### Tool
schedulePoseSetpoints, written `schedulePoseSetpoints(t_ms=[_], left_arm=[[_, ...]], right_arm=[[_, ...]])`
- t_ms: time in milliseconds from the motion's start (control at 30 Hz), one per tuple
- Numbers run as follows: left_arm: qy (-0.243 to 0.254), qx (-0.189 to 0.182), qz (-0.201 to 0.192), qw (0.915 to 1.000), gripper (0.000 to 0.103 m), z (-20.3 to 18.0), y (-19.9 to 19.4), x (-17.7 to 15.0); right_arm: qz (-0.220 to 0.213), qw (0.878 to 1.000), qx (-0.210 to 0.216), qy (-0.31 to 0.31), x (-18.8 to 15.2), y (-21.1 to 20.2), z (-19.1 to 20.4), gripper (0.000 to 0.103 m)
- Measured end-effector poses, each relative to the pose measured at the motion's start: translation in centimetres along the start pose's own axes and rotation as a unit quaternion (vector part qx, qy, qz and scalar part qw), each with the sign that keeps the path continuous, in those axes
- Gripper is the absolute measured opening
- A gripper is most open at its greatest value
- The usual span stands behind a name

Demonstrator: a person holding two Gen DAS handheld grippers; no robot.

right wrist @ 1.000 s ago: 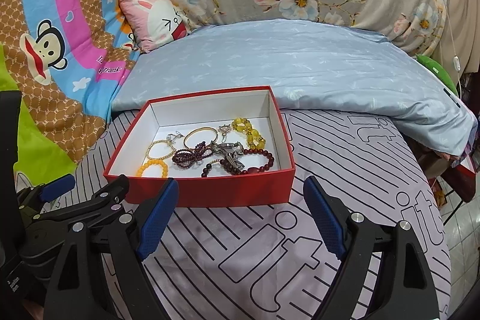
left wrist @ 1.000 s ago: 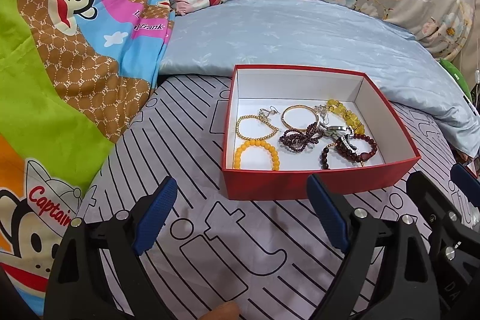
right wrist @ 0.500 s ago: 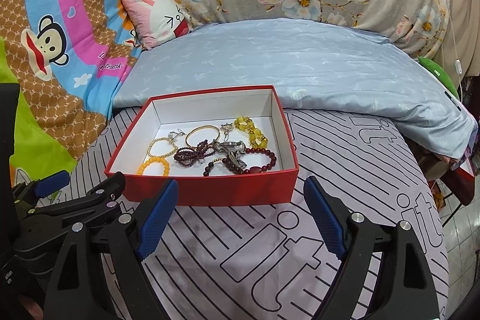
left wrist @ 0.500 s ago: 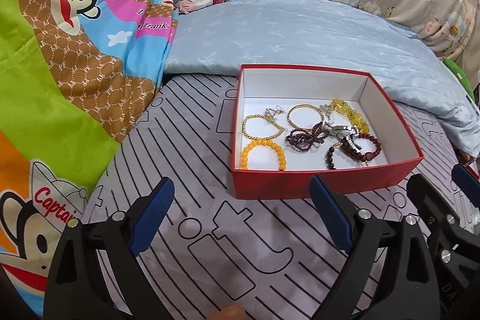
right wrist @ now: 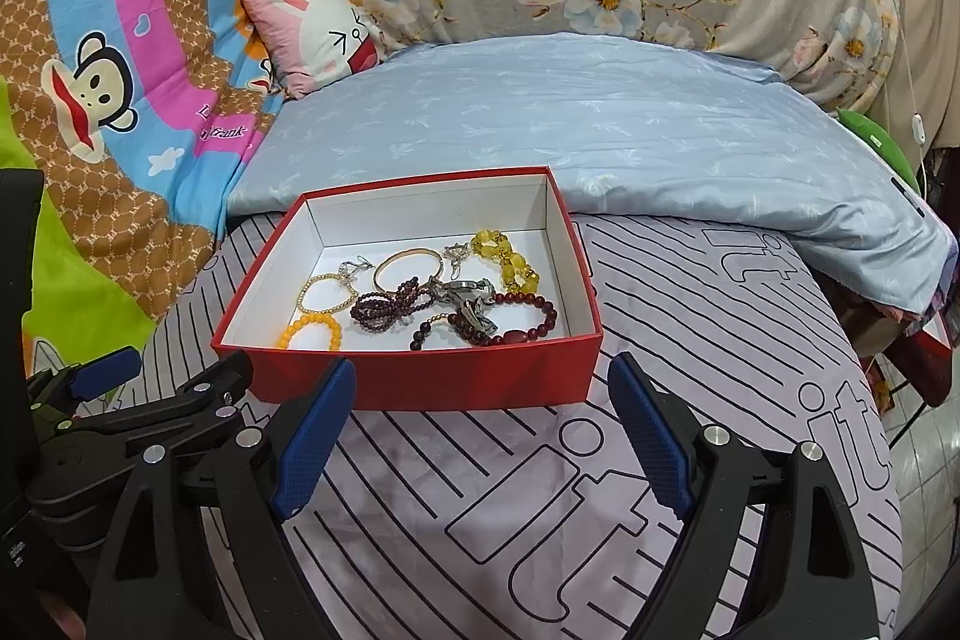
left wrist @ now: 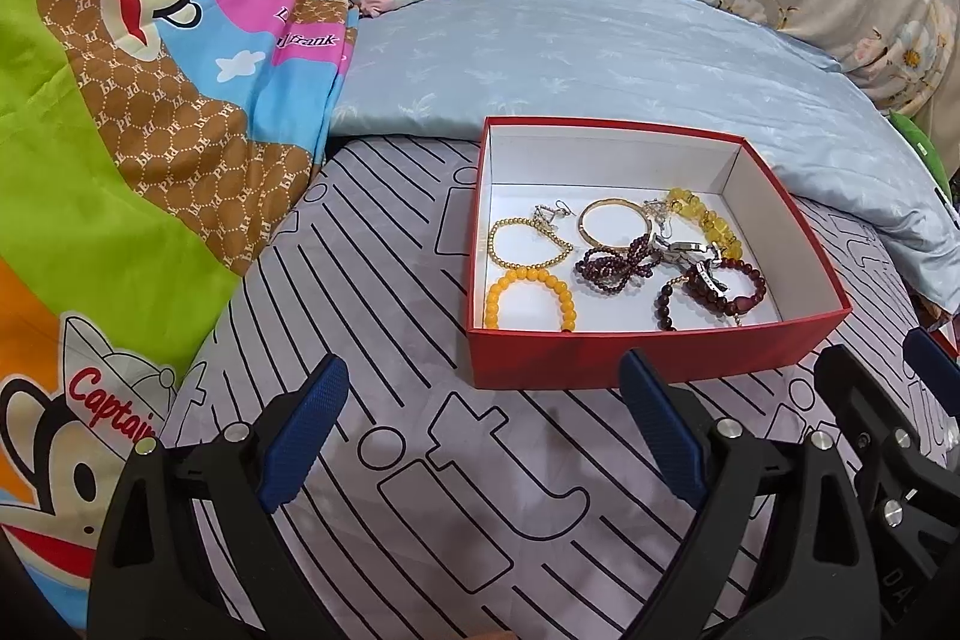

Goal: Organize jewelry

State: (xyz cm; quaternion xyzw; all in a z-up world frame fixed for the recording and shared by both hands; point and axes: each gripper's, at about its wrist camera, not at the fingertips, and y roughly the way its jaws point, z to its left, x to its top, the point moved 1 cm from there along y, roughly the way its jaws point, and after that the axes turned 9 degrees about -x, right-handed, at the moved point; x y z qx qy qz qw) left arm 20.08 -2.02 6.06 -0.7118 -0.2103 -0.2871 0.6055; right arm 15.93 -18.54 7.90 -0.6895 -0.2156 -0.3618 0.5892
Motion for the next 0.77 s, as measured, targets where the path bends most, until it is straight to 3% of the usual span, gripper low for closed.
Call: schedulePoseSetpoints(t_ms=[767], left_arm=[[0.005, 0.013, -0.014, 0.9998, 0.087, -0.11, -0.32, 0.27]], right_arm=[[0.001, 1.000, -0.010, 0.000, -0.31, 0.03, 0.07, 0.084]])
